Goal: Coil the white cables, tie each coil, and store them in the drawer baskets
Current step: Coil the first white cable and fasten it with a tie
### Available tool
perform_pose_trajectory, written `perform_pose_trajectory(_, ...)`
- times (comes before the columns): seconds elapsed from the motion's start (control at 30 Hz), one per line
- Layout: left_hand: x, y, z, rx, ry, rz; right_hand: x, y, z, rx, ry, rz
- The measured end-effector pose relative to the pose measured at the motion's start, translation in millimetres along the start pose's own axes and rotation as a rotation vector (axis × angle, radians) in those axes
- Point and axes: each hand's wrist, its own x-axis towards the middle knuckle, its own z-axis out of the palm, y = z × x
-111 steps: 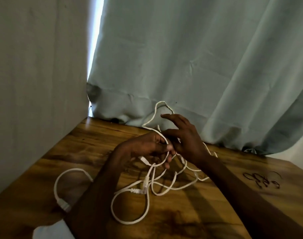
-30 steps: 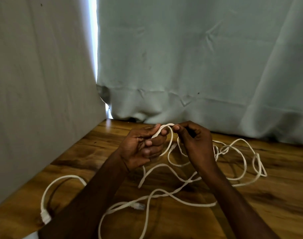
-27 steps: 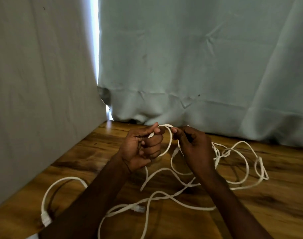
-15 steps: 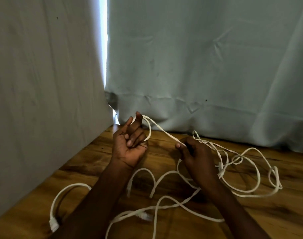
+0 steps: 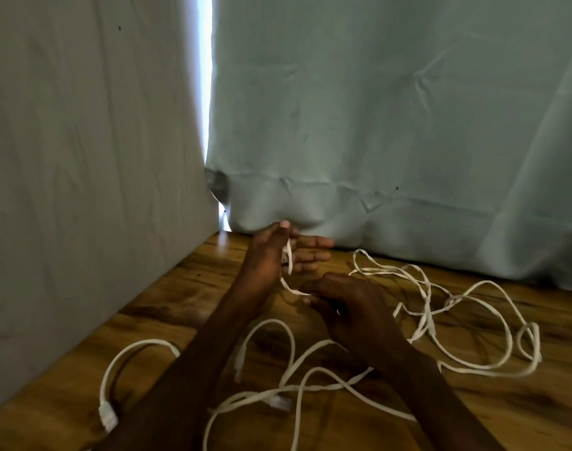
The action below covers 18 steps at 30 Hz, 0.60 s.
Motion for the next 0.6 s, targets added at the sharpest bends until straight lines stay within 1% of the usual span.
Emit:
perform_pose_trajectory(0.1, -3.5, -11.0, 3.9, 0.302, -0.059, 0.005, 2.4, -2.8, -5.3, -0.007, 0.083, -0.039)
perform_pose_trajectory(0.17, -4.2, -18.8, 4.3, 0.395, -0.185, 0.004, 1.7, -0.6, -8.3, -0.103, 0.173, -0.058)
perform_pose_trajectory(0.23, -6.2, -20.8, 5.2, 0.442, -0.287, -0.066, 1.7, 3.3, -12.6, -0.187, 0.284, -0.049)
perform_pose_trajectory(0.3, -8.8, -18.3, 7.7, 0.379, -0.340, -0.158, 2.2, 7.1, -19.2, -0.181, 0.324, -0.014)
perform_pose_trajectory(0.43, -13.2, -8.3, 10.0, 0.158, -0.417, -0.315, 5.3, 14.4, -26.5, -0.006, 0.289, 0.150)
perform_pose_trajectory(0.6, -13.0, -7.9, 8.0, -0.195, -0.469, -0.392, 7.5, 22.5, -24.8, 0.229, 0.288, 0.313)
